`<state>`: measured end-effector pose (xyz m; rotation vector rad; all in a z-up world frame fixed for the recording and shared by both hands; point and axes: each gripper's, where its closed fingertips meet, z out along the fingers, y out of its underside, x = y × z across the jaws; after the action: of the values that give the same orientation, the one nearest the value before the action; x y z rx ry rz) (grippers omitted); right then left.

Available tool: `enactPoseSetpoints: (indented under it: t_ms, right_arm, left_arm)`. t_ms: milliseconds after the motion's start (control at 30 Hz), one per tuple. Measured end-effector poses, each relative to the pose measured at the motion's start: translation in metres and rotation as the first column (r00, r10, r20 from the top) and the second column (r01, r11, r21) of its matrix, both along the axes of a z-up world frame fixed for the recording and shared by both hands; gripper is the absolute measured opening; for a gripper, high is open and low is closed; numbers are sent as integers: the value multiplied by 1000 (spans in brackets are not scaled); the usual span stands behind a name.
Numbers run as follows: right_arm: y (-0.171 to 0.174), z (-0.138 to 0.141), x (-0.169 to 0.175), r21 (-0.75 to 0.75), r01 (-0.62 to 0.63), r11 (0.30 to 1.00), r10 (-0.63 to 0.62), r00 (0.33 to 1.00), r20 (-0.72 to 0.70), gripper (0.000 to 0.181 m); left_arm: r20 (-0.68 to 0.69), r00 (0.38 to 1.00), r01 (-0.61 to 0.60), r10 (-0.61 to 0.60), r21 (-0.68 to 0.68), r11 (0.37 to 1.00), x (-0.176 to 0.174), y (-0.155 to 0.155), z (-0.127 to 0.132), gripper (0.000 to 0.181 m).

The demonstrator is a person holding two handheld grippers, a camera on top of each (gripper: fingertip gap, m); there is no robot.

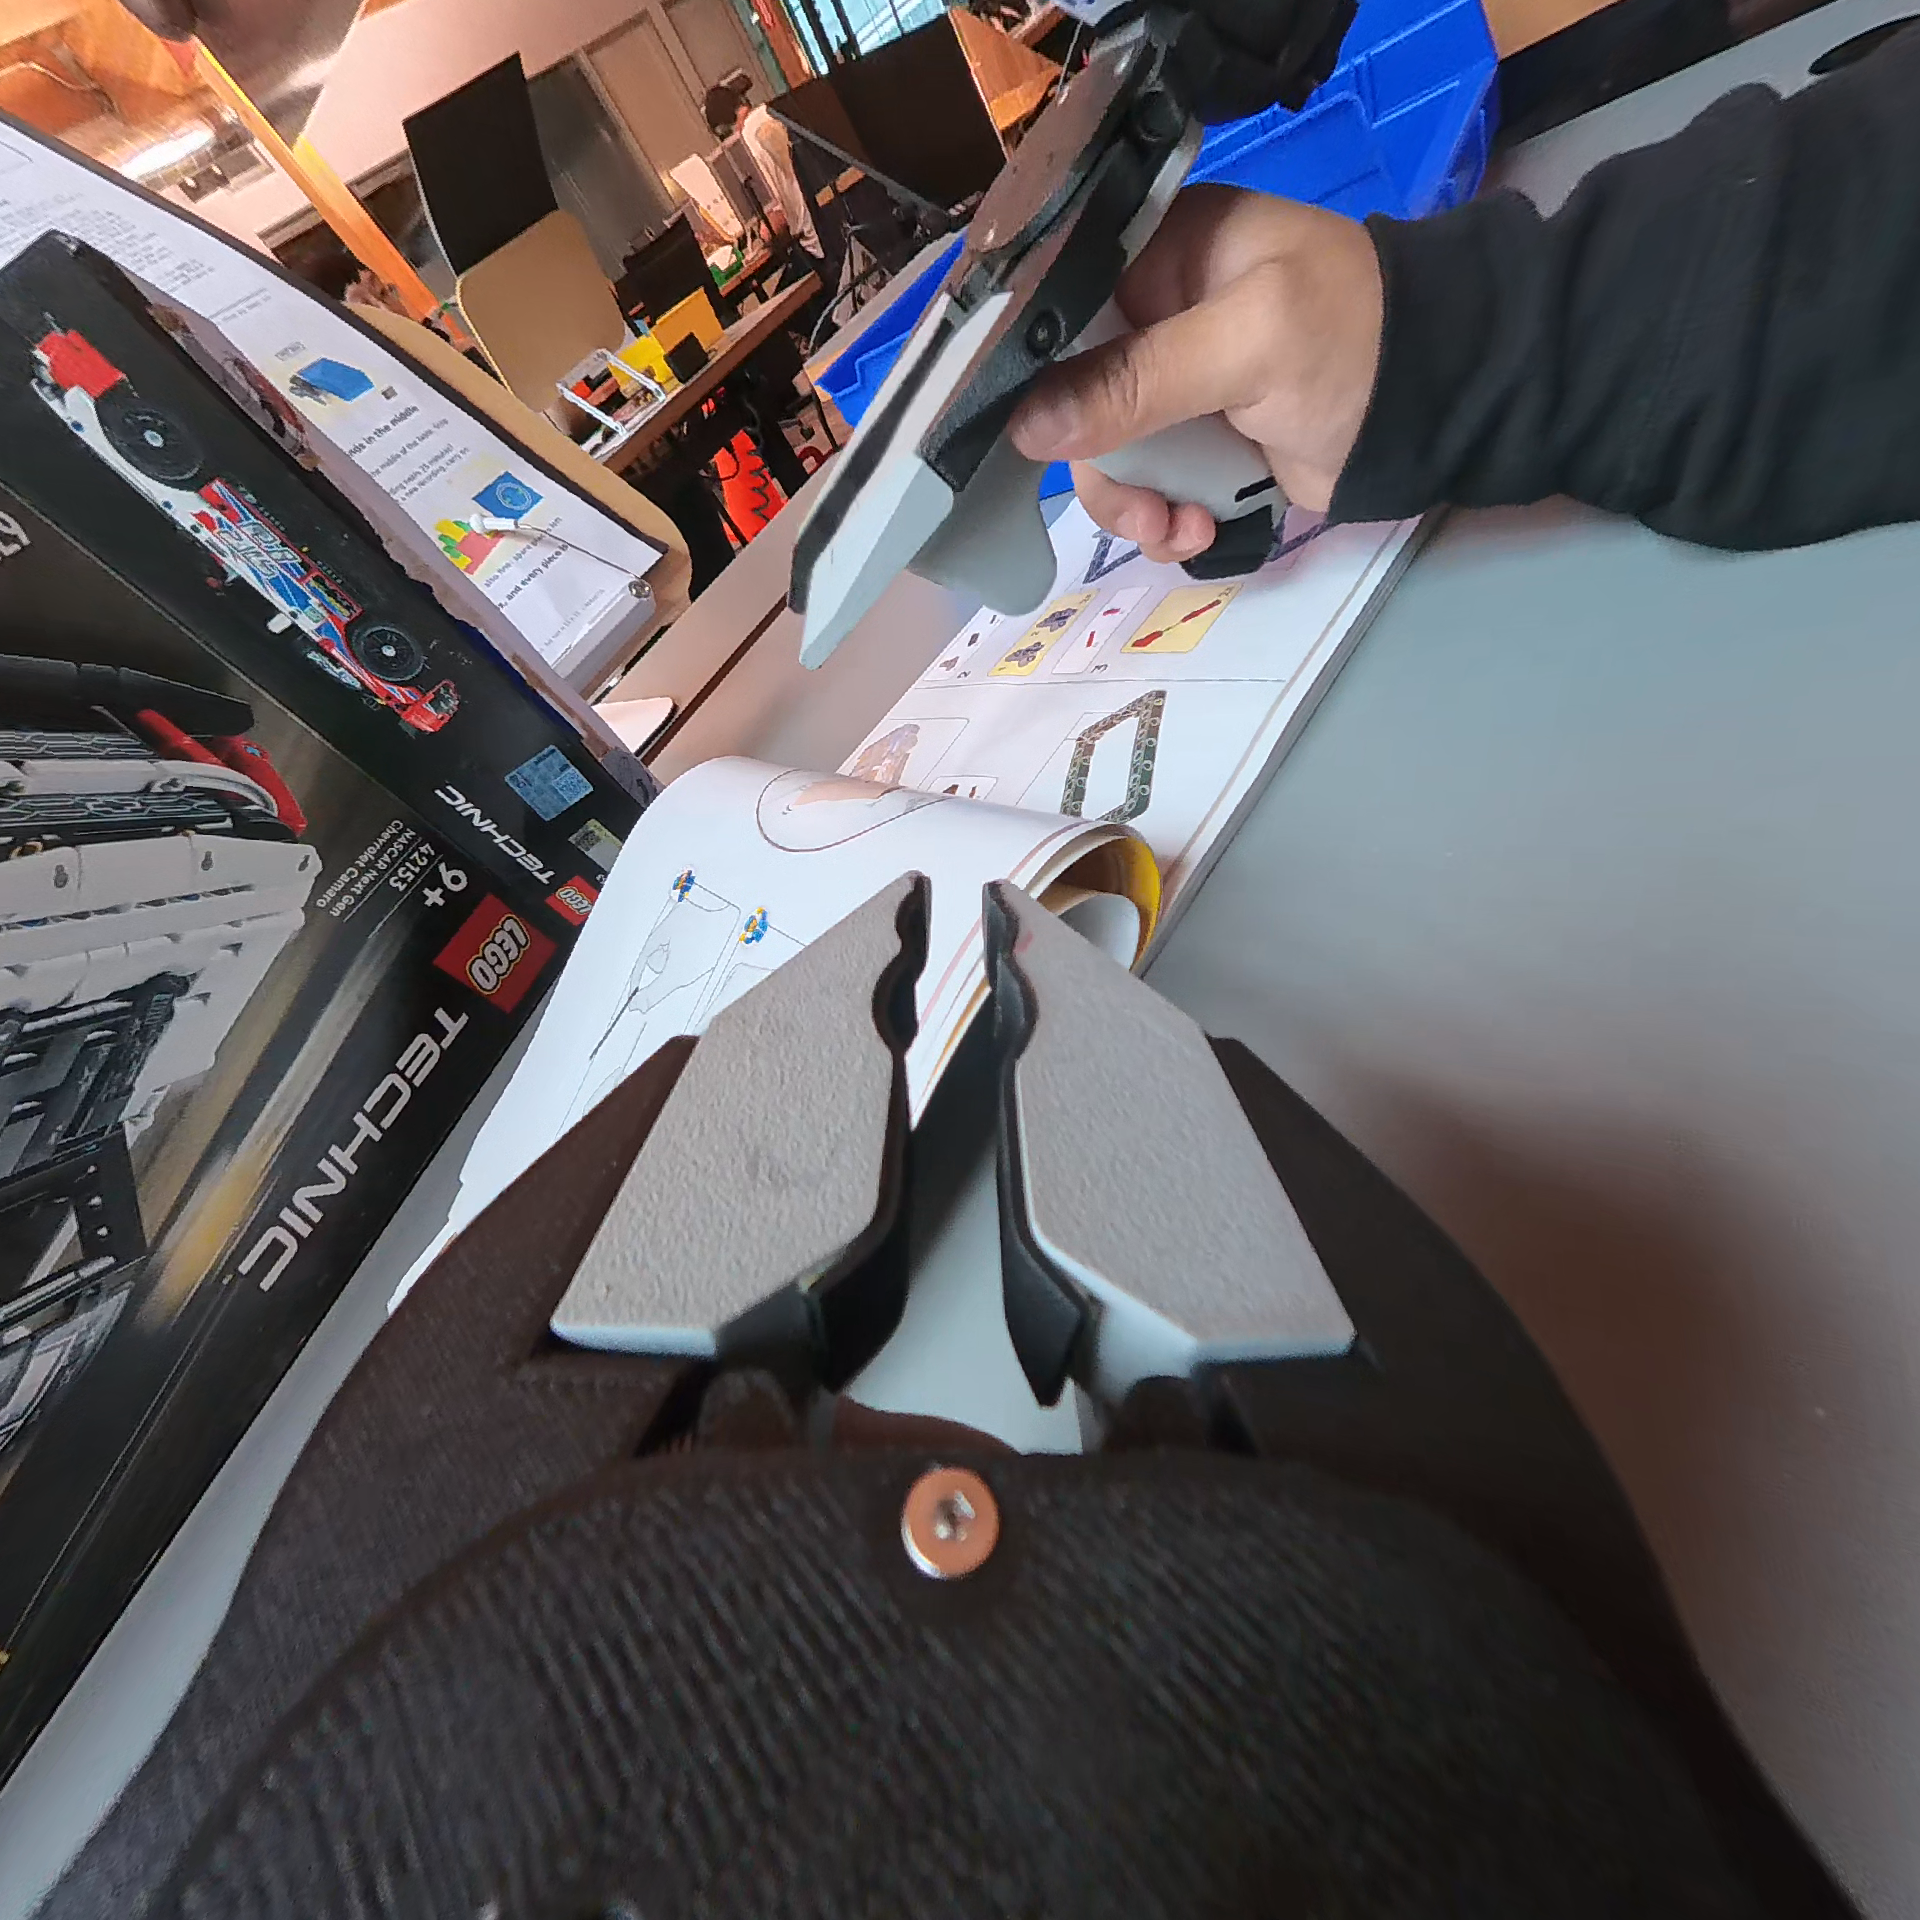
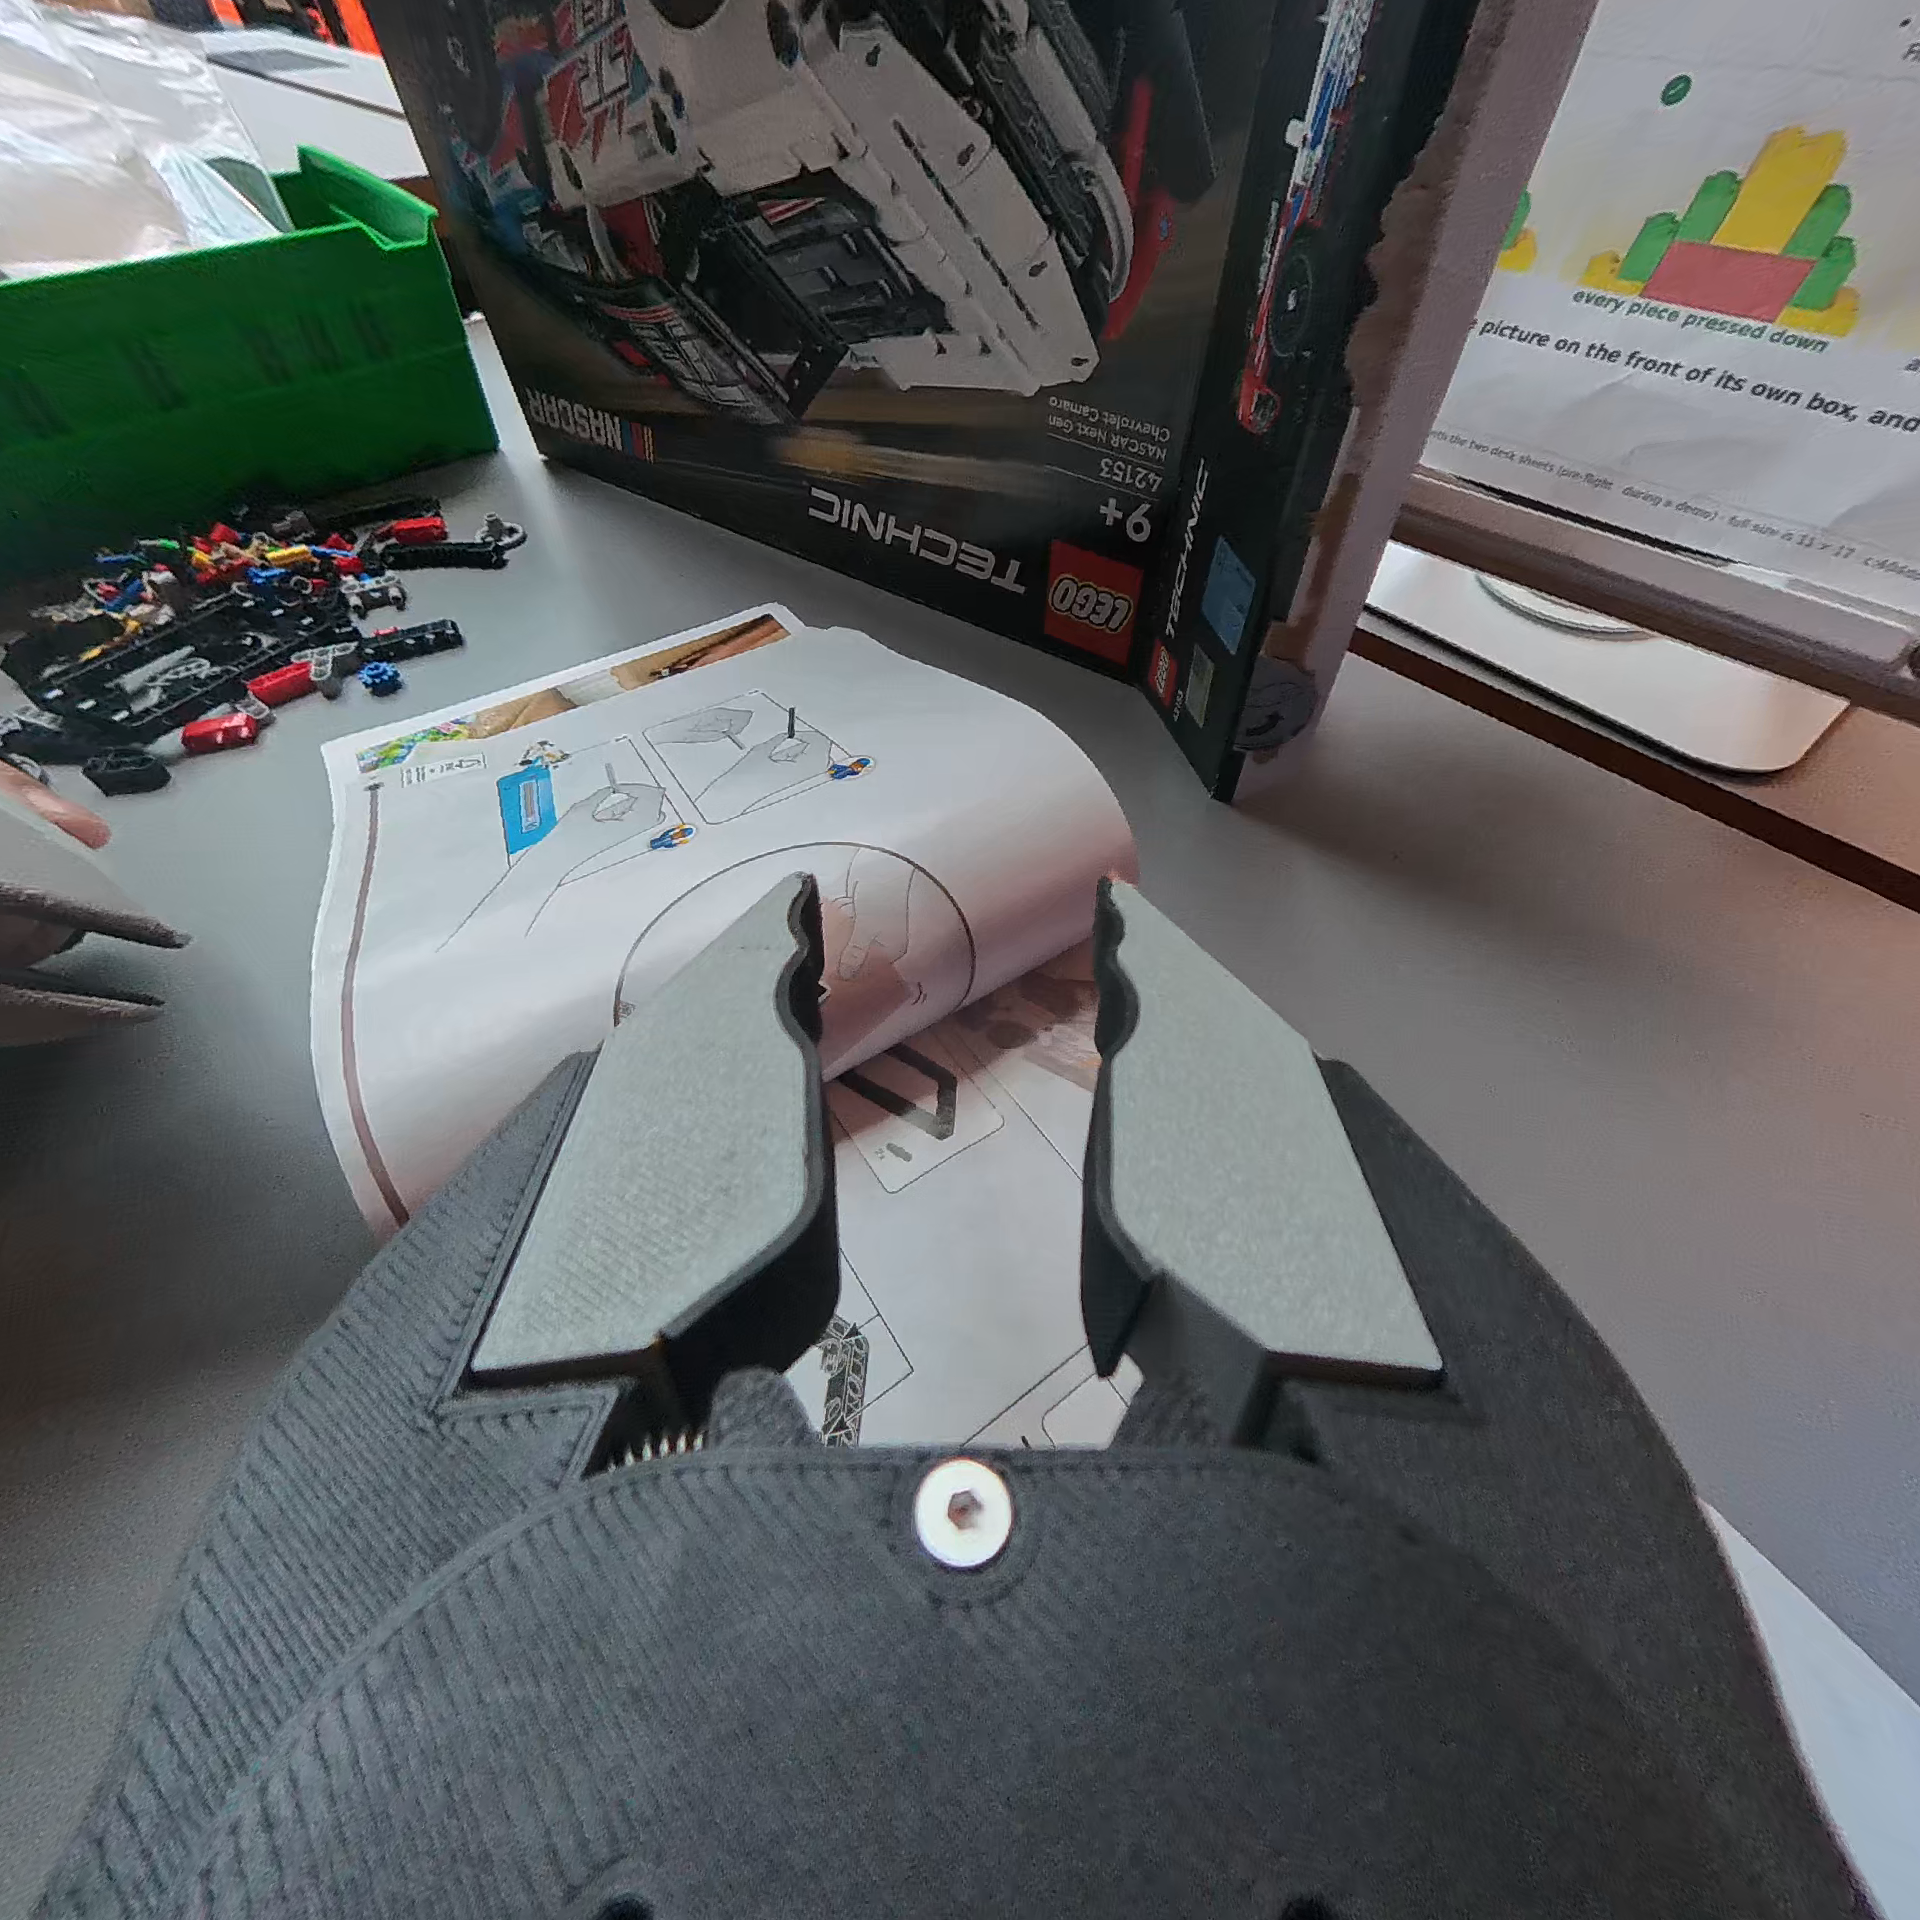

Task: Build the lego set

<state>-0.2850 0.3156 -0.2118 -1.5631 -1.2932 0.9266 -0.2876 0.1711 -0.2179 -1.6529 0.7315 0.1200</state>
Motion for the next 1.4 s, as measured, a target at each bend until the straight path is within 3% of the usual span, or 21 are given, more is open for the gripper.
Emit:
enactPoseSetpoints:
  t_ms: [467, 1033, 1400]
  right_arm:
    - [3, -2, 1, -9, 7, 1000, -7, 1000, 4, 50]
    - [8, 24, 14, 19, 31, 999, -30, 998, -55, 50]
    - [2, 10, 10, 0, -4, 1000, 4, 1000, 9, 49]
  left_arm:
    - [-4, 1000, 5, -5, -11, 1000, 1, -2, 0, 8]
    - [0, 1000, -14, 14, -53, 998, -5, 3, -11, 8]
    - [12, 998, -57, 58, -88, 994, -13, 8, -16, 11]
